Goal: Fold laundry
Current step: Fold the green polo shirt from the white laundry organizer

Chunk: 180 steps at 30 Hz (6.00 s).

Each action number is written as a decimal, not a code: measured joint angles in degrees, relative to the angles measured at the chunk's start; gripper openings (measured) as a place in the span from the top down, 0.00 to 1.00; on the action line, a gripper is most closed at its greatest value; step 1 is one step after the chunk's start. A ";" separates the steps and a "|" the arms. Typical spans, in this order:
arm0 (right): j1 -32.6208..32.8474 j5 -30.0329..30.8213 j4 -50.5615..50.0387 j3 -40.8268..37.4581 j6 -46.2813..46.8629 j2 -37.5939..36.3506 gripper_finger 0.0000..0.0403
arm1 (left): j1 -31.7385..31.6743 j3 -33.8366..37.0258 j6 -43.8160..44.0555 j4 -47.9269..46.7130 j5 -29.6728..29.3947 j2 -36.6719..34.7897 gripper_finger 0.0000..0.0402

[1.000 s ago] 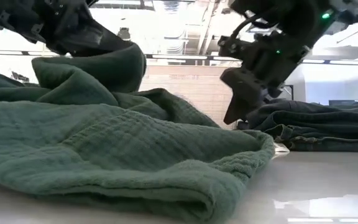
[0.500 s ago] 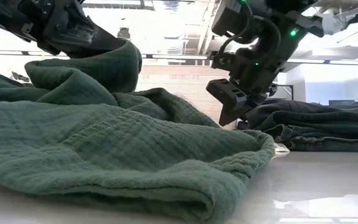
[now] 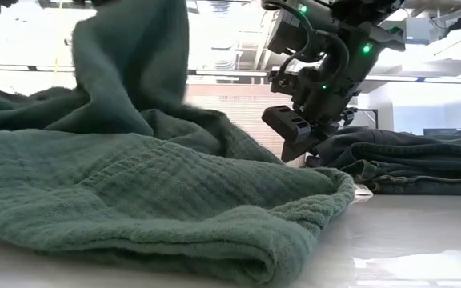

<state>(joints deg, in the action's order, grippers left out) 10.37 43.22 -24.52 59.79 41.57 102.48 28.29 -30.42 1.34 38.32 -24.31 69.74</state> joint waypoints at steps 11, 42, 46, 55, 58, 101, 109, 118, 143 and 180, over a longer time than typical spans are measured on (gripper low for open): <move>0.02 0.00 0.23 0.02 0.01 -0.02 0.75 | 4.14 -1.27 -4.68 -10.54 -2.52 -17.54 1.00; 0.02 0.04 1.15 0.02 0.00 -0.02 0.75 | 7.04 -1.27 -0.01 -13.48 -7.83 -13.47 1.00; 0.02 0.04 1.15 0.02 0.01 -0.02 0.75 | 7.08 -1.27 0.01 -13.40 -7.51 -13.47 1.00; 0.02 0.06 1.13 0.02 -0.01 -0.04 0.75 | 7.08 -1.24 -0.31 -14.36 -6.39 -13.49 1.00; 0.02 0.04 1.10 0.02 0.01 -0.04 0.75 | 7.08 -1.24 0.76 -15.76 -6.03 -13.49 1.00; 34.04 2.71 17.90 5.02 -10.75 -0.02 0.75 | 14.93 -14.27 4.37 -26.15 -8.03 -5.27 1.00; 31.32 -0.33 16.49 5.01 2.60 -0.02 0.64 | 14.91 -14.27 3.92 -25.88 -8.07 -5.18 1.00; 25.53 -7.23 10.13 4.96 11.39 4.77 0.37 | 15.44 -14.27 5.26 -26.21 -7.90 -4.90 1.00; 24.32 -1.37 11.68 8.18 -27.13 -23.30 0.96 | 17.08 -28.18 -8.09 -28.37 -7.09 -5.19 1.00; 25.86 -18.41 -40.46 64.24 -36.85 -27.72 0.96 | 18.76 -63.21 -3.77 -65.96 -16.07 -1.33 1.00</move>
<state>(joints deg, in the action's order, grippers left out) 36.23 24.81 -64.99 124.03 4.73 74.75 47.05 -93.62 -2.44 -27.64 -40.37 68.41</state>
